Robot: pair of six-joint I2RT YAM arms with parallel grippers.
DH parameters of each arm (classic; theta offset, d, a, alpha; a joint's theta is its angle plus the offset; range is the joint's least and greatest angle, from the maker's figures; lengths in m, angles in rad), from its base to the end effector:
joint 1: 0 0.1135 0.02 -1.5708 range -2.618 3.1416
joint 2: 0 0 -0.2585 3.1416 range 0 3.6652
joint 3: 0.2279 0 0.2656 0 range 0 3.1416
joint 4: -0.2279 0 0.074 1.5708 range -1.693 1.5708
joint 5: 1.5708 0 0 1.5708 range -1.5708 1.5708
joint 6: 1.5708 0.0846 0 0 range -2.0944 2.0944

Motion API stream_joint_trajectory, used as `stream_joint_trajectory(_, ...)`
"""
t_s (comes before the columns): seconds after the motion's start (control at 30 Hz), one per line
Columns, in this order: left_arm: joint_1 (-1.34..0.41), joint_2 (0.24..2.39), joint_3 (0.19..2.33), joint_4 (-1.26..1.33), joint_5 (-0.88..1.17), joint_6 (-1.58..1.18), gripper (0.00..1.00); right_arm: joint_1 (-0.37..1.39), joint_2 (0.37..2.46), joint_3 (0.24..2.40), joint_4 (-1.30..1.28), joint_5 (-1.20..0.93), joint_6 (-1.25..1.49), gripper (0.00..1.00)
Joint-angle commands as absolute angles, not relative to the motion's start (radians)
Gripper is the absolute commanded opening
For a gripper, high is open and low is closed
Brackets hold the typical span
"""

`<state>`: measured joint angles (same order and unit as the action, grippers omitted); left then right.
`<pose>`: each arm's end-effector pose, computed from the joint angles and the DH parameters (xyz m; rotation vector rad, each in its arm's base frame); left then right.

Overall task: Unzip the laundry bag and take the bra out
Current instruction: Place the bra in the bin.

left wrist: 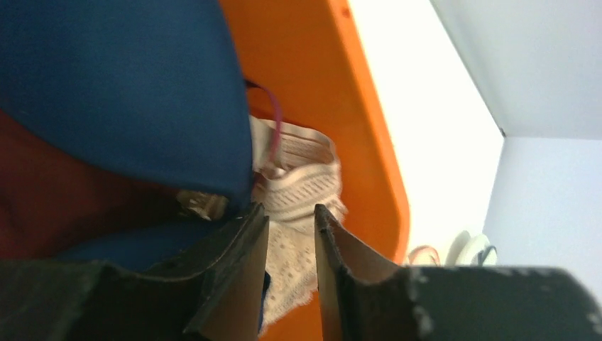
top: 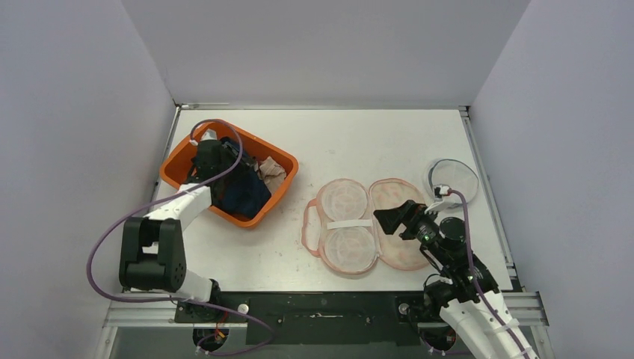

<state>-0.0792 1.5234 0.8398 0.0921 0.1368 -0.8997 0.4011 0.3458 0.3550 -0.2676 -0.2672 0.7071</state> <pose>0.3752 -0.0414 0.1668 -0.8192 2.0887 -0.6974 0.1620 0.0930 0.2237 0.0969 1.9420 1.0047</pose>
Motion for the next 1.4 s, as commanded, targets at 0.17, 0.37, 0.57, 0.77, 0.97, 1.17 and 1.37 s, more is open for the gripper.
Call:
stream_joint_trajectory(0.17,-0.222,1.152,0.878,-0.079,0.128,-0.782,0.60,0.407,0.375,0.593,-0.485,0.090,0.687,0.90)
stream_joint_trajectory(0.37,-0.484,0.997,0.875,-0.176,-0.004,-0.713,0.64,0.412,0.464,0.662,-0.642,0.346,0.784,0.90)
stream_joint_trajectory(0.57,-0.797,1.011,0.798,-0.128,-0.133,-0.751,0.65,0.406,0.625,0.642,-0.685,0.537,0.910,0.90)
stream_joint_trajectory(0.77,-0.879,1.085,0.671,0.039,-0.118,-0.821,0.65,0.386,0.711,0.531,-0.650,0.573,1.043,0.90)
stream_joint_trajectory(0.97,-0.966,1.240,0.660,0.091,-0.149,-0.823,0.65,0.351,0.802,0.414,-0.634,0.574,1.210,0.91)
stream_joint_trajectory(1.17,-0.983,1.350,0.632,0.136,-0.209,-0.824,0.66,0.344,0.837,0.383,-0.678,0.569,1.321,0.91)
stream_joint_trajectory(1.37,-0.982,1.439,0.595,0.205,-0.223,-0.862,0.66,0.343,0.907,0.350,-0.660,0.505,1.387,0.91)
